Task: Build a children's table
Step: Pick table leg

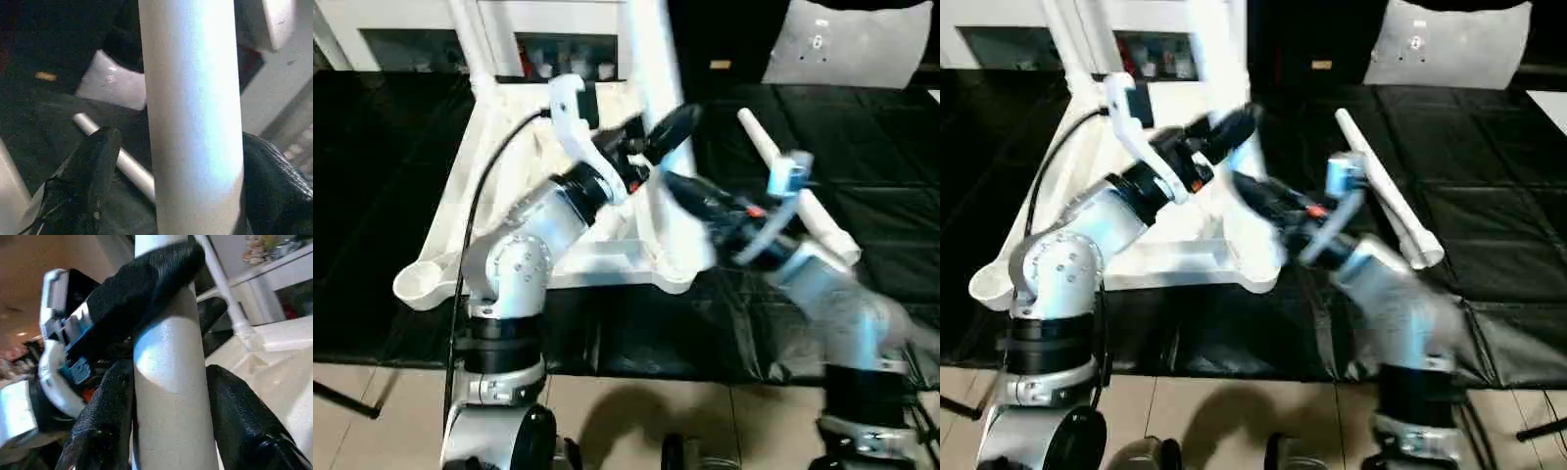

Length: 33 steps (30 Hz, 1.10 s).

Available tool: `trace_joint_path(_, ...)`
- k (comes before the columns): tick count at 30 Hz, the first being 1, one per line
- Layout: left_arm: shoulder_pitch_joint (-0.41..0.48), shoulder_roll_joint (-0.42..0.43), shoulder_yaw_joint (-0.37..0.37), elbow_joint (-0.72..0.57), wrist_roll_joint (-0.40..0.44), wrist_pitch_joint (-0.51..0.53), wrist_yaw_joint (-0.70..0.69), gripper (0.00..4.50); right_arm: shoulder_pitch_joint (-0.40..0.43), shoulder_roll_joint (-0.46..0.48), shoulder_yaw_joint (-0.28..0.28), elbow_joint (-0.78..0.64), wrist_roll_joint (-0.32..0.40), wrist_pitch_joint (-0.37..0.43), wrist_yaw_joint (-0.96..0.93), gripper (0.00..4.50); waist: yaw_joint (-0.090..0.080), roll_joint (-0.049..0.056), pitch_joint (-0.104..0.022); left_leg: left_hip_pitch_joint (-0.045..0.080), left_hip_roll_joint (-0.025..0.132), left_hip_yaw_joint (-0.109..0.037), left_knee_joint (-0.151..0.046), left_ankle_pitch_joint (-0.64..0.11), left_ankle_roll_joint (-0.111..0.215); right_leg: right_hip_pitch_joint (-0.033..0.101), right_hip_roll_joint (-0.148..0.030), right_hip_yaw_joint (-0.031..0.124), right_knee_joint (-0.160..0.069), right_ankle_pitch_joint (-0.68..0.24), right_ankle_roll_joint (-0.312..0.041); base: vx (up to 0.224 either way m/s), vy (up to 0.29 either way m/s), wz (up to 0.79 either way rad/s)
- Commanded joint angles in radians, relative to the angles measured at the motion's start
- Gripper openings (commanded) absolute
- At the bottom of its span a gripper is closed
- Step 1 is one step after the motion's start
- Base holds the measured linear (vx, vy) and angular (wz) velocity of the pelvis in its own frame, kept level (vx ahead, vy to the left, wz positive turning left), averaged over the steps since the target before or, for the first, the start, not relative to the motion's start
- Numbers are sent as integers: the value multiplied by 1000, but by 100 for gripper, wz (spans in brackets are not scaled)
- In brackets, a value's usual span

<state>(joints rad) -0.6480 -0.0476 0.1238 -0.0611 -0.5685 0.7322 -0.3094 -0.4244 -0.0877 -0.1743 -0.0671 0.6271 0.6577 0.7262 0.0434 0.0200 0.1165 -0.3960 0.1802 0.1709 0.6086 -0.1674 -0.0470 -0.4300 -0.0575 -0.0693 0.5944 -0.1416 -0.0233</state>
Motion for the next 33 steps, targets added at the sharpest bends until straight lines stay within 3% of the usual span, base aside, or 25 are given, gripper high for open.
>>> trace_joint_path(1, 13, 1, 20, 9, 1, 16, 26, 364, -7, 2, -13, -23, 2, -48, -3, 184, 2, -6, -97, 14, 31, -10, -60, -141, 72, 68, -65, 38, -86, -353, -136, 0, 0, 0)
trace_joint_path(6, 14, -12, 27, -15, -46, 12, 17, 364, 5, -12, 32, -8, -30, -101, 8, 184, 2, -10, -96, 13, 29, -9, -60, -149, 73, 68, -66, 38, -87, -359, -133, 0, 0, 0)
trace_joint_path(16, 27, 2, -2, -27, -46, 0, 0, 364, 18, -21, 50, -1, -41, -129, 13, 184, 2, -8, -95, 14, 30, -10, -60, -152, 76, 67, -65, 37, -88, -372, -123, 0, 0, 0)
trace_joint_path(17, 28, 3, 0, -27, -50, -1, 0, 364, 18, -22, 52, 1, -41, -133, 12, 184, 2, -3, -95, 14, 30, -11, -60, -155, 74, 67, -65, 37, -88, -374, -123, 0, 0, 0)
trace_joint_path(21, 24, 8, 5, -26, -54, -14, -8, 364, 26, -31, 62, 5, -51, -143, 16, 184, 0, -7, -96, 12, 29, -11, -61, -157, 74, 69, -64, 37, -89, -370, -121, 0, 0, 0)
trace_joint_path(24, 35, 47, -53, -45, -3, -62, -58, 364, 34, -40, 79, 10, -69, -160, 26, 184, -1, -8, -96, 12, 30, -11, -61, -162, 74, 68, -66, 37, -89, -380, -119, 0, 0, 0)
trace_joint_path(25, 50, 100, -137, -60, 79, -124, -110, 364, 38, -44, 90, 16, -79, -173, 30, 184, 1, -7, -96, 14, 34, -17, -65, -166, 75, 67, -68, 37, -90, -390, -108, 0, 0, 0)
trace_joint_path(26, 53, 114, -159, -62, 101, -140, -122, 364, 38, -44, 92, 18, -81, -176, 30, 184, -3, -7, -96, 12, 35, -16, -65, -165, 74, 68, -66, 38, -87, -386, -106, 0, 0, 0)
trace_joint_path(33, 64, 140, -215, -86, 129, -162, -162, 332, 40, -46, 106, 36, -92, -201, 30, 184, -4, -4, -98, 15, 34, -12, -62, -164, 59, 69, -68, 41, -80, -343, -139, 0, 0, 0)
